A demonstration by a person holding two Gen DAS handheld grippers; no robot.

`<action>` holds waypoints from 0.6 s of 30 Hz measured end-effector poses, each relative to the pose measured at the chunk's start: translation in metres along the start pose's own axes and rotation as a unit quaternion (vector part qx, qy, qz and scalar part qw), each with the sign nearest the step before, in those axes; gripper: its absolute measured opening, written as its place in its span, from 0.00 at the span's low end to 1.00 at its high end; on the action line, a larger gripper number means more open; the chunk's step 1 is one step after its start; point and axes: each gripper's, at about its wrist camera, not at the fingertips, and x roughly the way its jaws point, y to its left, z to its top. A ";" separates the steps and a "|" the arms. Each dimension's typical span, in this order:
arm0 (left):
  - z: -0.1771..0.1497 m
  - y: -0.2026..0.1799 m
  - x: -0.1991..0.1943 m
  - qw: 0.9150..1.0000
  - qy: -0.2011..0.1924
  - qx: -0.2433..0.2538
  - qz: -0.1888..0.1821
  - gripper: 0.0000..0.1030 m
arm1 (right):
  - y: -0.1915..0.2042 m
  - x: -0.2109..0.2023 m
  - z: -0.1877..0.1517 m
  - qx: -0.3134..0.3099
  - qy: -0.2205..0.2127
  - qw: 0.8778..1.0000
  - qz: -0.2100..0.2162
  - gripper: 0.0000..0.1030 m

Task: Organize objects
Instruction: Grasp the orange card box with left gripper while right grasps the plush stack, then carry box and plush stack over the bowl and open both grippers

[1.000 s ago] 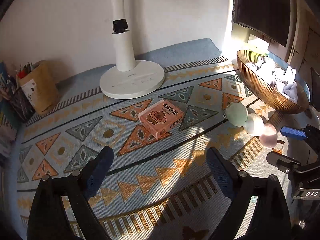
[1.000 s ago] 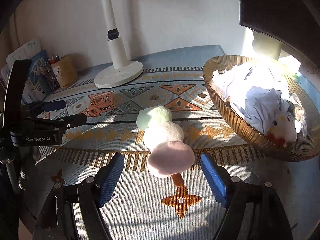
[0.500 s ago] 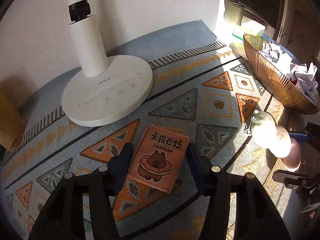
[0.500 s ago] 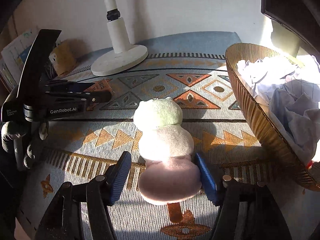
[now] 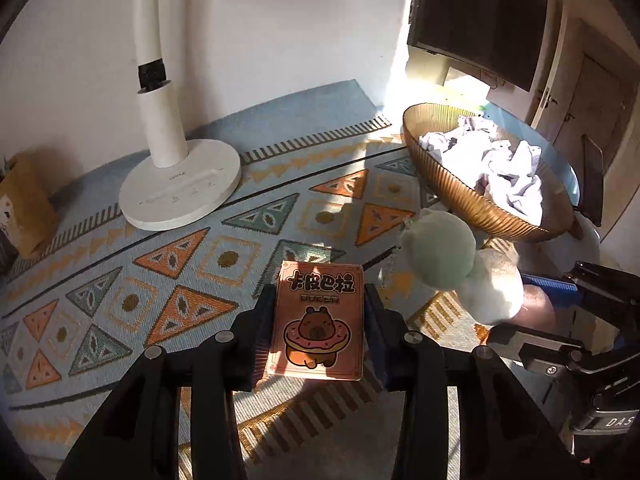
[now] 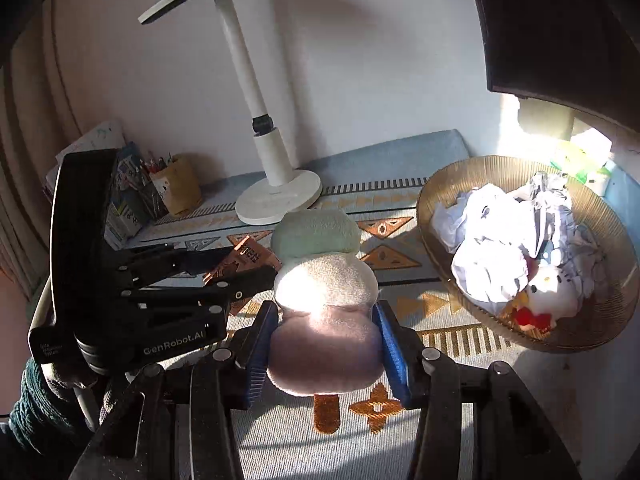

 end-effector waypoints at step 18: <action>0.163 -0.105 0.091 0.990 -0.061 -0.001 -0.128 0.63 | -0.171 -0.014 0.090 0.148 -0.073 0.976 -0.145 0.65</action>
